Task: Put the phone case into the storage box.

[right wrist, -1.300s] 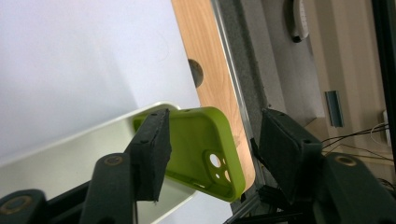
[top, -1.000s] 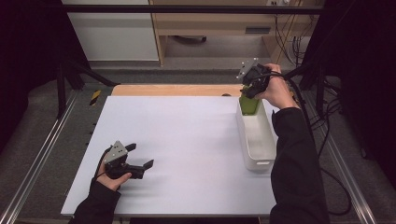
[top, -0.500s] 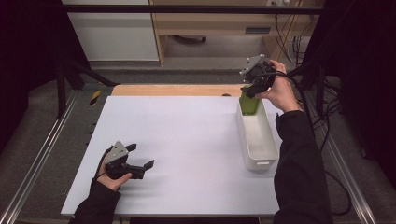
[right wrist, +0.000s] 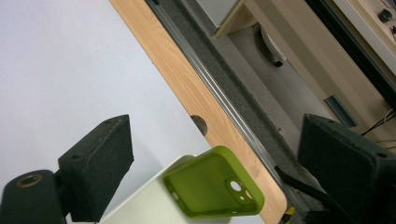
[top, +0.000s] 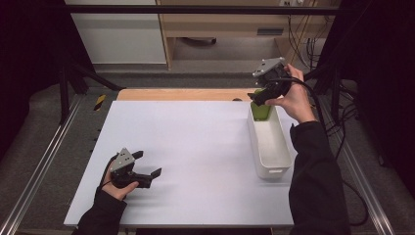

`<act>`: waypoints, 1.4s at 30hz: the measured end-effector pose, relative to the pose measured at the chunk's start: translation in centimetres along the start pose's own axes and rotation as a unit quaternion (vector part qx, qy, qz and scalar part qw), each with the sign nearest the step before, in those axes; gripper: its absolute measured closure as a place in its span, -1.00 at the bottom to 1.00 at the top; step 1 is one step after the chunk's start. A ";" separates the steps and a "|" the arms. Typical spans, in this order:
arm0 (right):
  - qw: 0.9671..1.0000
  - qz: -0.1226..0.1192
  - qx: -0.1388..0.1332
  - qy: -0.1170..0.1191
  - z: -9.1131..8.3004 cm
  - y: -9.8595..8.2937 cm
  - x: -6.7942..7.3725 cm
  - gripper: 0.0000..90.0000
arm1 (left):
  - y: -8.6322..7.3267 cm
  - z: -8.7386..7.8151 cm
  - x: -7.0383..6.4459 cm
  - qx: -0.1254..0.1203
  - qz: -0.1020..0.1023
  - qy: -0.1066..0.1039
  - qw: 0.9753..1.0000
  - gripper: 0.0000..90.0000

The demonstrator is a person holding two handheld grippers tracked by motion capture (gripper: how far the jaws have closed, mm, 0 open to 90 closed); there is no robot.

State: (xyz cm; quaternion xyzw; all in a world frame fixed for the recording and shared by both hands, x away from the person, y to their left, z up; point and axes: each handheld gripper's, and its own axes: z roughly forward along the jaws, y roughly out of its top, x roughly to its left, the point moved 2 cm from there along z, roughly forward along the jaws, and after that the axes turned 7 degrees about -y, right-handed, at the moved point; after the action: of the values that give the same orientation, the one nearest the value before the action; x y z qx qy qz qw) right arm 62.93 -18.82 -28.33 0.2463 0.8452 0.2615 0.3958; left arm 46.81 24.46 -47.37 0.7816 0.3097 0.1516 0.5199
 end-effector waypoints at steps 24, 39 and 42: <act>0.977 0.179 -0.108 0.046 -3.5 -2.1 3.6 -0.90 | 0.2 -0.2 -0.1 -0.011 -0.008 -0.011 1.000 -1.00; 0.961 0.223 -0.144 0.071 -5.1 -4.9 6.4 -0.92 | 0.3 -0.4 0.0 -0.020 -0.009 -0.012 1.000 -1.00; 0.957 0.234 -0.151 0.079 -5.3 -5.7 7.0 -0.92 | 0.3 -0.4 0.0 -0.021 -0.009 -0.012 1.000 -1.00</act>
State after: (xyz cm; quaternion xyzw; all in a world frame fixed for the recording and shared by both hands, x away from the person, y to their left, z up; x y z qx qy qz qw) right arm 53.49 -20.00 -32.85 0.3531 0.7428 0.4902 0.2886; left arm 46.65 24.69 -46.91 0.7693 0.3073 0.1437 0.5414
